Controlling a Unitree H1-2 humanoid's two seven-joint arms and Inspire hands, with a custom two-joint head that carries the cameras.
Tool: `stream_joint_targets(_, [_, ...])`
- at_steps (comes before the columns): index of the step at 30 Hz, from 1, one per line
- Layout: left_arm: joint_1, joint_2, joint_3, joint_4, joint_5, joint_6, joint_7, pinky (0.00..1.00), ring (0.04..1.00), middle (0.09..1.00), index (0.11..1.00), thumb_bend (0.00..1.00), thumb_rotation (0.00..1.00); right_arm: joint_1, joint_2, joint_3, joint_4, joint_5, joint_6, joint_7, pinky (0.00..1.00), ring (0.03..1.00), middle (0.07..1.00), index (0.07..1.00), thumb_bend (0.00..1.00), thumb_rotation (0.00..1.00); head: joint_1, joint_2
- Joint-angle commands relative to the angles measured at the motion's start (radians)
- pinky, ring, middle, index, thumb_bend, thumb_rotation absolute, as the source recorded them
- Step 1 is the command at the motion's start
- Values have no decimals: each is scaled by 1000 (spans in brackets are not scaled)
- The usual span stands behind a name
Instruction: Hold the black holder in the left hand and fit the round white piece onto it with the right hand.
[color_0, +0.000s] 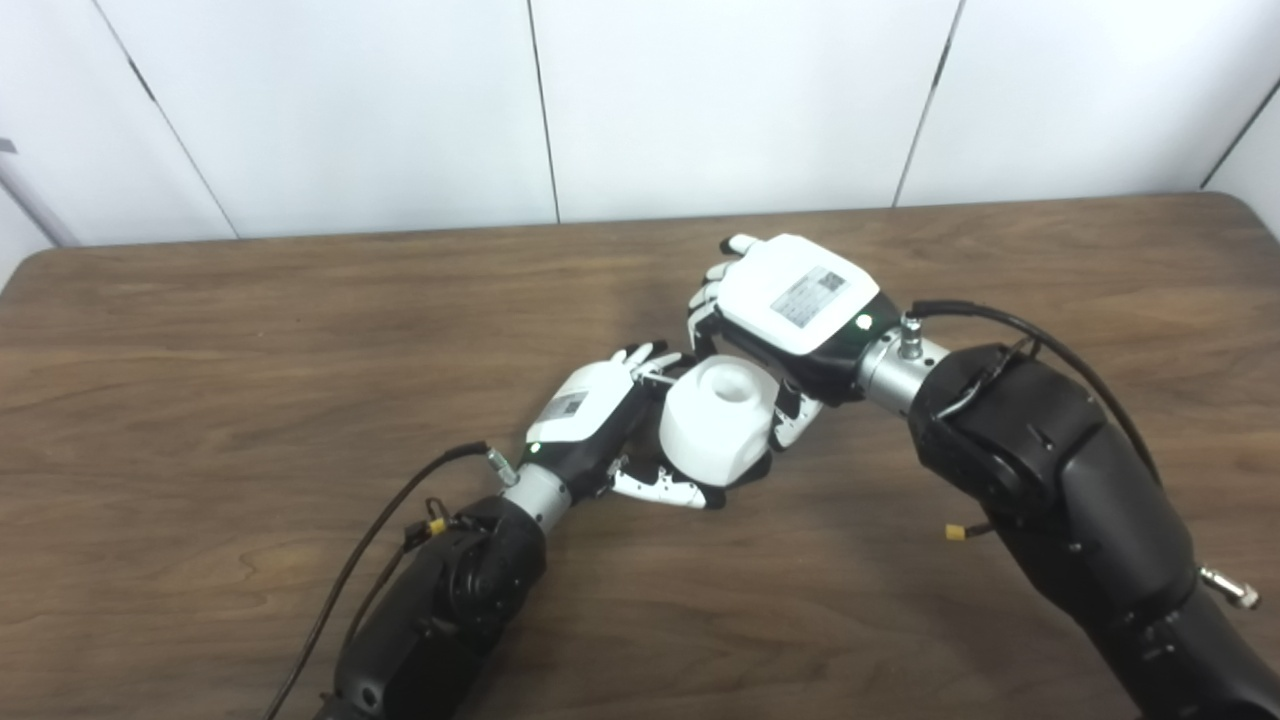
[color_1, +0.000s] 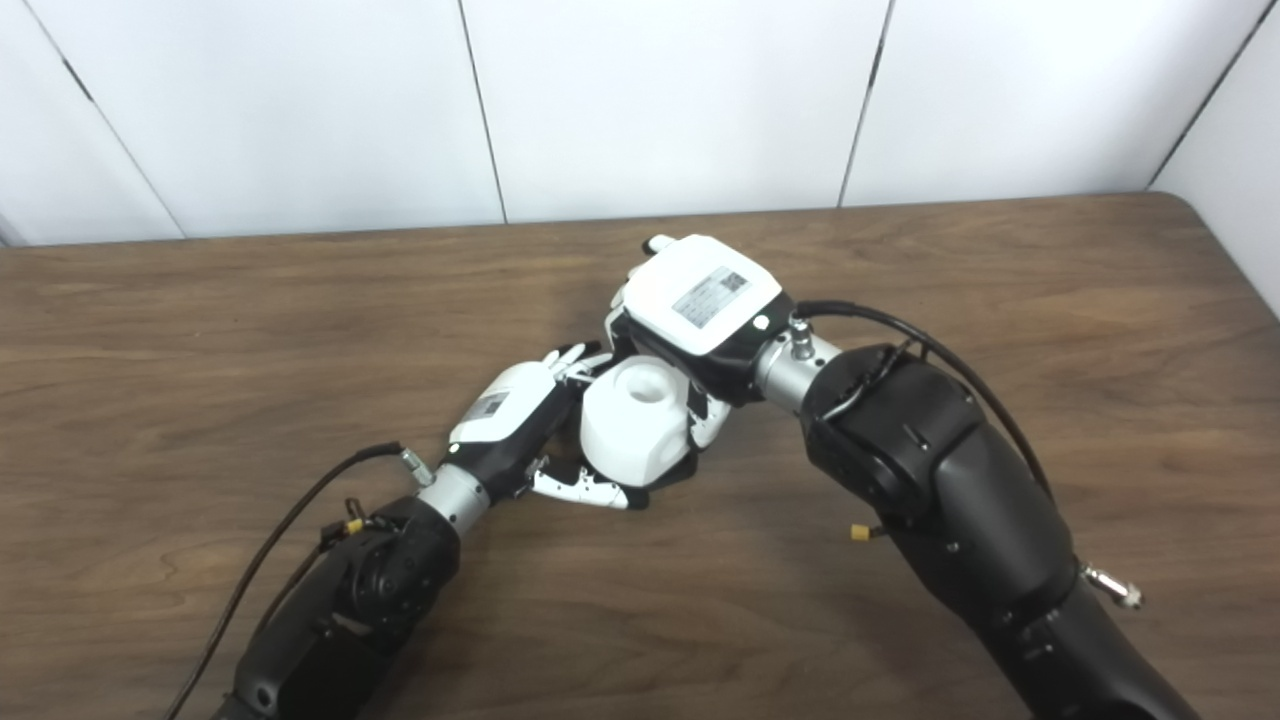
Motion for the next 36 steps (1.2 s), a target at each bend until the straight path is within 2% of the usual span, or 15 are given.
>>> stream_joint_targets(1, [22, 0, -45, 52, 34, 44, -74, 1000, 1000, 925, 482, 524, 60, -46, -11, -3, -46, 32, -29, 17, 934, 845, 779, 482, 525, 145, 3, -1])
stream_joint_targets(7, [19, -1, -49, 52, 33, 49, -80, 1000, 1000, 928, 482, 524, 60, -62, -13, -6, -58, 48, -47, 47, 914, 837, 775, 482, 525, 145, 4, 4])
stream_joint_targets(14, [20, -3, -43, 55, 24, 44, -71, 998, 1000, 923, 481, 524, 60, -54, -17, -9, -47, 41, -64, 41, 873, 819, 763, 482, 526, 145, 4, 3])
stream_joint_targets(16, [21, -4, -42, 58, 23, 41, -67, 998, 1000, 916, 482, 524, 59, -51, -18, -9, -47, 28, -55, 61, 902, 827, 770, 483, 526, 147, 2, 2])
stream_joint_targets(18, [21, -2, -42, 59, 23, 40, -67, 997, 1000, 915, 482, 524, 59, -53, -20, -6, -52, 5, -45, 97, 891, 827, 791, 493, 523, 157, 1, -1])
stream_joint_targets(19, [21, -2, -42, 58, 24, 41, -68, 999, 1000, 917, 481, 524, 59, -53, -20, -7, -57, -6, -39, 116, 873, 844, 860, 737, 795, 295, 0, -2])
stream_joint_targets(20, [21, -1, -42, 57, 24, 42, -69, 999, 1000, 917, 481, 524, 59, -52, -20, -9, -60, -12, -35, 129, 860, 860, 905, 862, 896, 341, -1, -1])
stream_joint_targets(22, [22, 1, -43, 54, 25, 41, -70, 1000, 1000, 916, 482, 524, 60, -47, -18, -15, -63, -21, -31, 139, 849, 883, 957, 970, 980, 376, -4, 0])
stream_joint_targets(26, [23, 4, -43, 53, 24, 38, -72, 999, 1000, 918, 482, 524, 59, -39, -18, -23, -64, -25, -40, 143, 871, 898, 974, 999, 1000, 368, -5, 1])
stream_joint_targets(36, [24, 8, -46, 50, 29, 40, -74, 1000, 1000, 918, 482, 524, 59, -31, -19, -32, -60, -23, -38, 146, 875, 907, 987, 1000, 1000, 374, -8, 0])
